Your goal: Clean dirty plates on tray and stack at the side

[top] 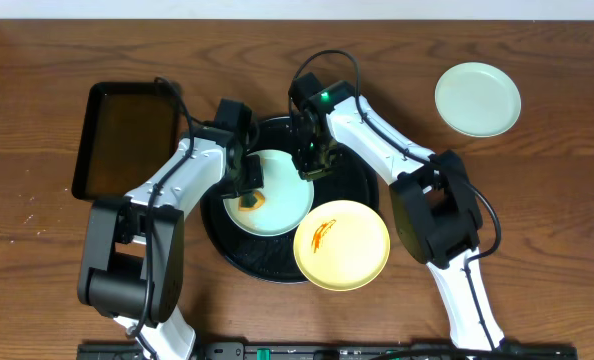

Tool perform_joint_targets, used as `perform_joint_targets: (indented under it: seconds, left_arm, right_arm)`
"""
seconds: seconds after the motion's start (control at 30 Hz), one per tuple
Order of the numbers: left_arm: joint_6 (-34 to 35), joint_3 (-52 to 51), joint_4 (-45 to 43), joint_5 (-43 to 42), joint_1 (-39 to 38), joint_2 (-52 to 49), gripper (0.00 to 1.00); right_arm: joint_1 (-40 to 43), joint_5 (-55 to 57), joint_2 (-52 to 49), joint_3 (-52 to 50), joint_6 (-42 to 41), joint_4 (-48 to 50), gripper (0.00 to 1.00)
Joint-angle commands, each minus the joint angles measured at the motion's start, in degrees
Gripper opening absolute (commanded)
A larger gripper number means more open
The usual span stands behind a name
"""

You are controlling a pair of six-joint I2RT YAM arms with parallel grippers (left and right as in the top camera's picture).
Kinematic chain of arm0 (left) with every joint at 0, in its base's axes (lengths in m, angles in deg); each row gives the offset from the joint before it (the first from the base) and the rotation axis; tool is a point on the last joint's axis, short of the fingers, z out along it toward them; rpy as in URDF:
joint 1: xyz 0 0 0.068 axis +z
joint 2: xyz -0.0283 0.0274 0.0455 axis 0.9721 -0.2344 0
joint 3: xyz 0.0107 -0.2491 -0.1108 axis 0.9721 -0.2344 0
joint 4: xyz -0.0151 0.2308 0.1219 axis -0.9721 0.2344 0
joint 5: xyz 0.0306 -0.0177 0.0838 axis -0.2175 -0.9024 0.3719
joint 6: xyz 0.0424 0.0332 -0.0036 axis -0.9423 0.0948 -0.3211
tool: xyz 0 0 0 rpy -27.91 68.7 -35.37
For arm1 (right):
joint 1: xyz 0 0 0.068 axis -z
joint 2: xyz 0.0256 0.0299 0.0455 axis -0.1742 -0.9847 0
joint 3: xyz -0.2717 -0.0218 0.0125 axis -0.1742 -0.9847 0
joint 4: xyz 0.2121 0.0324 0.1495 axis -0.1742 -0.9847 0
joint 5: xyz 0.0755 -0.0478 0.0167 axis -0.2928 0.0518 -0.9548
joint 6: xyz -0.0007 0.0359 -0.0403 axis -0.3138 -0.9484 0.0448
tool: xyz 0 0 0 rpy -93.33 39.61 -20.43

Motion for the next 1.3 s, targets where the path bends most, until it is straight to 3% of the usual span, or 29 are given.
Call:
perform_joint_targets:
  seconds: [0.0, 0.2, 0.4, 0.6, 0.87, 1.03, 1.27]
  left_arm:
    - [-0.8, -0.7, 1.1, 11.6, 0.2, -0.3, 0.07]
    - [-0.3, -0.6, -1.2, 23.2, 0.2, -0.3, 0.07]
    - [3.4, 1.0, -2.3, 23.2, 0.2, 2.4, 0.07]
    - [3.5, 1.1, -4.3, 15.1, 0.2, 9.1, 0.07]
    - [3.6, -0.6, -8.3, -3.0, 0.2, 6.4, 0.07]
    - [6.0, -1.5, -5.1, -3.8, 0.2, 2.4, 0.07]
    - [5.9, -1.5, -7.3, -6.3, 0.4, -3.5, 0.08]
  right_arm:
    - [0.9, 0.2, 0.0, -0.4, -0.7, 0.2, 0.01]
    - [0.7, 0.9, 0.0, -0.4, -0.7, 0.2, 0.01]
    - [0.7, 0.9, 0.0, -0.4, -0.7, 0.1, 0.01]
    - [0.7, 0.8, 0.0, -0.4, -0.7, 0.5, 0.01]
    - [0.7, 0.8, 0.0, -0.4, -0.7, 1.0, 0.01]
    - [0.7, 0.8, 0.0, -0.4, -0.7, 1.1, 0.01]
    - [0.7, 0.8, 0.0, -0.4, -0.7, 0.7, 0.01]
